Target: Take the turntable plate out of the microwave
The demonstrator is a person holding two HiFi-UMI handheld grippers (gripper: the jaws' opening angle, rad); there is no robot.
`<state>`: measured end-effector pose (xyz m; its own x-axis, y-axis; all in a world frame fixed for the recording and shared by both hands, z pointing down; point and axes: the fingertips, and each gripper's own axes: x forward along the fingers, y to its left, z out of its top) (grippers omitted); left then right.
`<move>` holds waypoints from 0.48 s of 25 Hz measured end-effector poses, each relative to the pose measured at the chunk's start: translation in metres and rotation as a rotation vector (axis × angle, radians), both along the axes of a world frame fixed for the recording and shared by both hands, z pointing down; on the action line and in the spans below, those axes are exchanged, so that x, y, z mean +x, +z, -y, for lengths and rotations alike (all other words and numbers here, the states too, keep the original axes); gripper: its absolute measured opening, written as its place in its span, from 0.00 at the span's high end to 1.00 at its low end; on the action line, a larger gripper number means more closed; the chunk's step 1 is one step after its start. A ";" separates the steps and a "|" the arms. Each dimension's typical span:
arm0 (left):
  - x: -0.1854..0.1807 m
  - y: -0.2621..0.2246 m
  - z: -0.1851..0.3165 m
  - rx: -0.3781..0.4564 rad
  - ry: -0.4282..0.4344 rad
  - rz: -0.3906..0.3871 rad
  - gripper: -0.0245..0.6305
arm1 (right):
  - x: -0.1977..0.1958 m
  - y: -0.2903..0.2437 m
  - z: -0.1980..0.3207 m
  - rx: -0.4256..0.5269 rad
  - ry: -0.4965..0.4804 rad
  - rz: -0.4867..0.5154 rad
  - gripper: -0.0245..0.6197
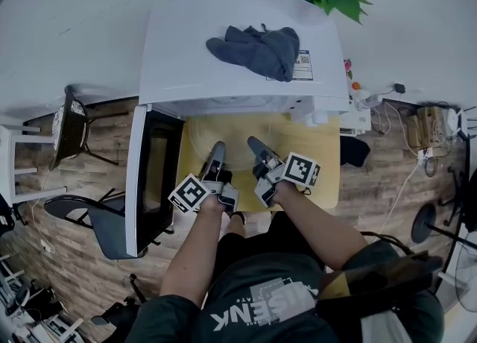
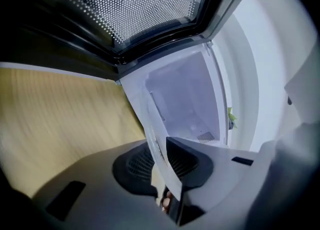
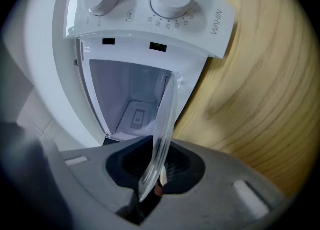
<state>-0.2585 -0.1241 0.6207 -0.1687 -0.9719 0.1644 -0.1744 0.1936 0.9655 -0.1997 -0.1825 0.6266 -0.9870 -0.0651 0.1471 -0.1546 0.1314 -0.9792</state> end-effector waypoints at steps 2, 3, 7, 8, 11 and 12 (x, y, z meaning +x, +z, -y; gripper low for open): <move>0.006 -0.005 -0.003 0.025 -0.020 -0.024 0.86 | 0.003 -0.003 -0.004 0.013 -0.021 0.005 0.88; 0.009 -0.007 -0.005 0.032 -0.030 -0.031 0.86 | 0.005 -0.005 -0.006 0.018 -0.032 0.006 0.88; 0.014 -0.004 -0.021 -0.024 -0.045 0.054 0.86 | 0.014 -0.010 -0.013 0.048 -0.078 0.006 0.87; 0.016 -0.006 -0.023 -0.021 -0.054 0.057 0.86 | 0.015 -0.012 -0.014 0.057 -0.090 0.010 0.87; 0.030 -0.023 -0.020 0.075 -0.110 -0.050 0.86 | 0.019 -0.019 -0.017 0.076 -0.122 0.021 0.87; 0.032 -0.025 -0.022 0.077 -0.117 -0.048 0.86 | 0.021 -0.021 -0.019 0.082 -0.132 0.023 0.87</move>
<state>-0.2260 -0.1024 0.5960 -0.2758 -0.9559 0.1012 -0.1080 0.1354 0.9849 -0.1785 -0.1636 0.6058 -0.9907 0.0549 0.1243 -0.1087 0.2288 -0.9674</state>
